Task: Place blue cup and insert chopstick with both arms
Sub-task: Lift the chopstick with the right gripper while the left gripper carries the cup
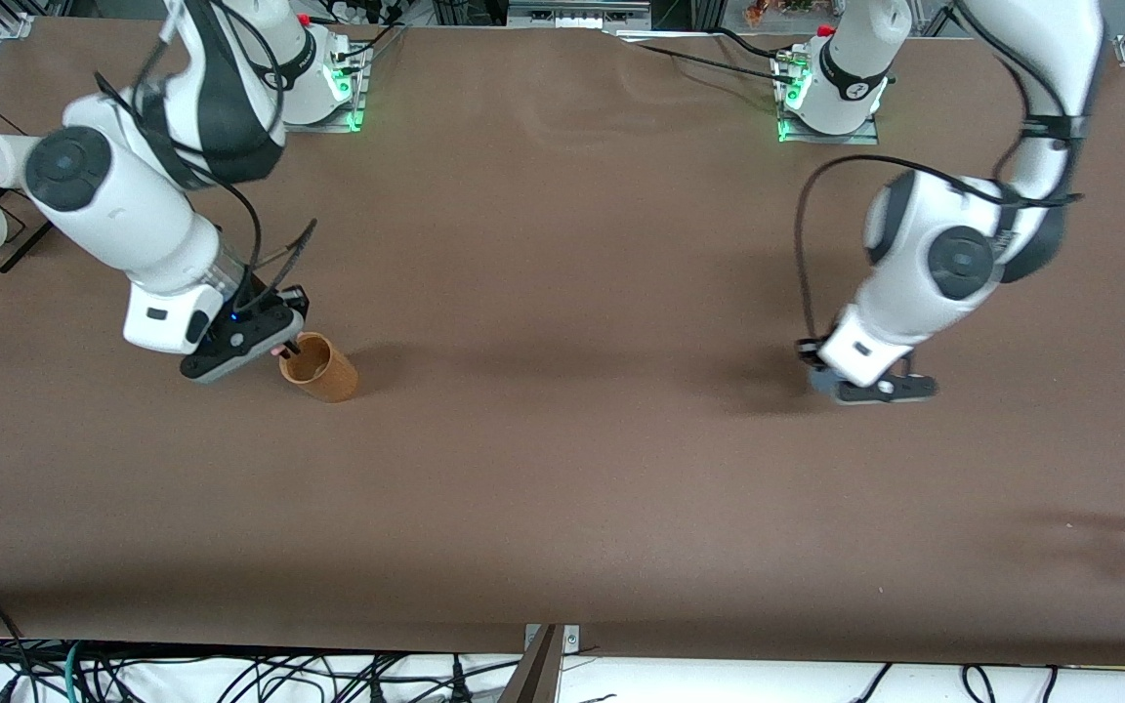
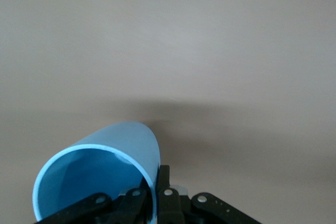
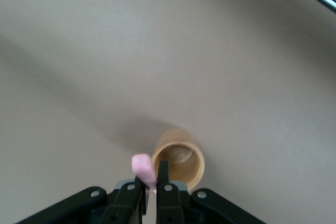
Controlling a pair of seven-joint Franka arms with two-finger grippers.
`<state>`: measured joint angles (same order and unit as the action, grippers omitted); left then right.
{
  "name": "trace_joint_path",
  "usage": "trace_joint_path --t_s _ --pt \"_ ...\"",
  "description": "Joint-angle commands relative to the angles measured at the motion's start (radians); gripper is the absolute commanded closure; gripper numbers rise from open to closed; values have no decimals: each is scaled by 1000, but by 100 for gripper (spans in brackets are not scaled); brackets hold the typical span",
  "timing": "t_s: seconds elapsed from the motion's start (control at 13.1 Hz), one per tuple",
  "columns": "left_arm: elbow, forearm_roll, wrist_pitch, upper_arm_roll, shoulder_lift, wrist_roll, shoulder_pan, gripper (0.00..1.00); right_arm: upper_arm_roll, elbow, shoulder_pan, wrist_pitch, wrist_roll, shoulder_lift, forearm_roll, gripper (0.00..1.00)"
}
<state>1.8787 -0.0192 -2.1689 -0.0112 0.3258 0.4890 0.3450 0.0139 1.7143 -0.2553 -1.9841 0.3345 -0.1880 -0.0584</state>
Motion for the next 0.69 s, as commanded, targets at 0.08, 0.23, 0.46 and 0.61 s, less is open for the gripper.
trace_joint_path --t_s 0.08,0.23,0.46,0.61 --pt "-280 -18 96 -18 191 406 224 100 5 -188 2 226 20 -14 -32 100" --pt "-407 -19 98 -18 298 582 305 100 5 -211 -8 240 15 -18 -32 100" --pt "-551 -65 98 -18 432 746 382 100 3 -211 -62 240 -73 -31 -22 100" --pt "-605 -64 89 -21 496 821 414 100 3 -211 -87 238 -94 -45 -18 100"
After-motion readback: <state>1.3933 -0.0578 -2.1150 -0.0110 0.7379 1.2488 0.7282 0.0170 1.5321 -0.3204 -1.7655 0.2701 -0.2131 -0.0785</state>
